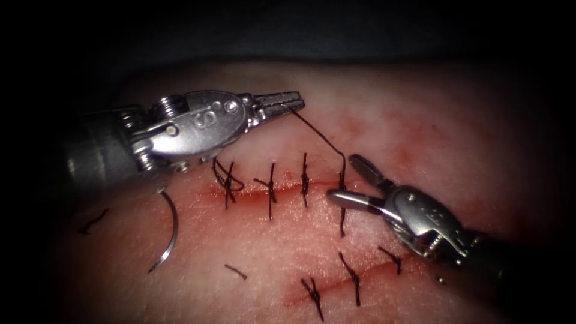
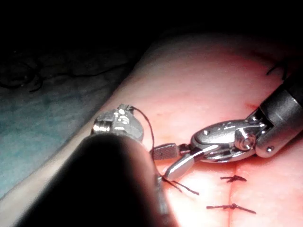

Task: Wound Closure
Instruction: Pull working end of suture taut, then snip working end with blades on right needle holder

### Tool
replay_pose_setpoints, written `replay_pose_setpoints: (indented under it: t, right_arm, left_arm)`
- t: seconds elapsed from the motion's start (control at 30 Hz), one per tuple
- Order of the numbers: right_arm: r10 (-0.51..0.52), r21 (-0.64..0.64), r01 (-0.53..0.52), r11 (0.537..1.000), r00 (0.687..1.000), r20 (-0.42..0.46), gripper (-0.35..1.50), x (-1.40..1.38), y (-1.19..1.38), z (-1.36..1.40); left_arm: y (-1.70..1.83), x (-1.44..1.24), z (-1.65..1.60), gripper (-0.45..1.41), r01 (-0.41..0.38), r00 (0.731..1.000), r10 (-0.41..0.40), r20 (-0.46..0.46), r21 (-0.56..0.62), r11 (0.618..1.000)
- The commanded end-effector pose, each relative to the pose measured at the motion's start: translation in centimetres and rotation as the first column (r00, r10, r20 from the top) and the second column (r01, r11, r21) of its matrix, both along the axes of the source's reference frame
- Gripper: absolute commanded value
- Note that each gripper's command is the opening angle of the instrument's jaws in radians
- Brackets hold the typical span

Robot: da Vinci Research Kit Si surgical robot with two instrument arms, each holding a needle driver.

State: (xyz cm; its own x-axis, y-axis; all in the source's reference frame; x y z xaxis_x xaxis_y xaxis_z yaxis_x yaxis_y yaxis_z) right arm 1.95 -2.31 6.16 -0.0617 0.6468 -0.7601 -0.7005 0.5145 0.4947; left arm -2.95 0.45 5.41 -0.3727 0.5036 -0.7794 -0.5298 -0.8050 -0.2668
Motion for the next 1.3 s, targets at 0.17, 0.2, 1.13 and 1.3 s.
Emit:
replay_pose_setpoints:
  t: [0.17, 0.2, 1.13, 1.3]
  right_arm:
    - [-0.02, -0.04, 0.021, 0.999, 1.0, 0.011, 1.11, 0.29, 0.11, 0.05]
    - [-0.023, -0.044, 0.023, 0.999, 1.0, 0.013, 1.11, 0.31, 0.12, 0.06]
    - [-0.063, -0.092, 0.067, 0.994, 0.997, 0.05, 1.01, 0.61, 0.35, 0.2]
    - [-0.067, -0.094, 0.072, 0.993, 0.996, 0.054, 0.79, 0.62, 0.34, 0.2]
  left_arm:
    - [0.08, -0.07, -0.01, -0.45, 0.005, 1.0, -0.005, 0.011, -0.008, 1.0]
    - [0.08, -0.08, -0.02, -0.45, 0.004, 1.0, -0.004, 0.013, -0.008, 1.0]
    - [-0.03, -0.21, -0.17, -0.45, -0.008, 0.999, 0.009, 0.041, -0.026, 1.0]
    - [-0.04, -0.21, -0.17, -0.45, -0.008, 0.999, 0.009, 0.042, -0.026, 1.0]
